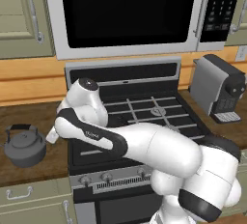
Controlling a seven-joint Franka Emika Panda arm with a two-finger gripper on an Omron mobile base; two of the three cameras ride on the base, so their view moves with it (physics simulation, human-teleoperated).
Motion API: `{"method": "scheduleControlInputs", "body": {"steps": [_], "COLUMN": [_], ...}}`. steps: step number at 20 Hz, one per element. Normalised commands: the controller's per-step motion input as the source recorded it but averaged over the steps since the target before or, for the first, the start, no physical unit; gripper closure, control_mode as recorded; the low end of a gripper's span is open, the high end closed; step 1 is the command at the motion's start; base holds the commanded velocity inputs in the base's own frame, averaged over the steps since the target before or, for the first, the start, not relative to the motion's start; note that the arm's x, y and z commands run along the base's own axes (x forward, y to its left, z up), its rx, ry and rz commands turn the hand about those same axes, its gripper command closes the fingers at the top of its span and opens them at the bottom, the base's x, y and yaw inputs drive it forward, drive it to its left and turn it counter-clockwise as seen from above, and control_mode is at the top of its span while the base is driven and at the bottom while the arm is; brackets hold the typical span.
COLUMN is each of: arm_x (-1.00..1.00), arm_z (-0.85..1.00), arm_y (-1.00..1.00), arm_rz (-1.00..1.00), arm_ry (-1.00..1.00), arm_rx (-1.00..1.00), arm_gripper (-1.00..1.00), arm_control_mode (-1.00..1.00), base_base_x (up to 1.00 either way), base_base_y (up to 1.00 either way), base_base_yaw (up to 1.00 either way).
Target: Pick the kettle from the counter and place it on a stove burner. Then turn the burner on.
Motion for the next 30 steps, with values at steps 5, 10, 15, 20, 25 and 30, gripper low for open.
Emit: {"method": "scheduleControlInputs", "body": {"steps": [5, 10, 15, 20, 25, 30], "arm_x": [0.62, 0.11, 0.22, 0.08, 0.14, 0.21], "arm_z": [0.0, 0.0, -0.24, -0.51, -0.25, 0.0], "arm_y": [1.0, 0.36, 0.0, 0.0, 0.09, 0.05], "arm_rz": [-0.02, -0.01, 0.0, 0.0, 0.0, 0.0], "arm_ry": [0.13, 0.06, -0.06, -0.01, 0.0, 0.0], "arm_rx": [-0.11, -0.06, -0.07, -0.16, -0.04, 0.0], "arm_gripper": [-1.0, -1.0, -1.0, -1.0, -1.0, -1.0], "arm_control_mode": [-1.0, -1.0, -1.0, -1.0, -1.0, -1.0], "base_base_x": [0.0, 0.0, 0.0, 0.0, 0.0, 0.0], "base_base_y": [0.0, 0.0, 0.0, 0.0, 0.0, 0.0], "base_base_yaw": [0.0, 0.0, 0.0, 0.0, 0.0, 0.0]}}
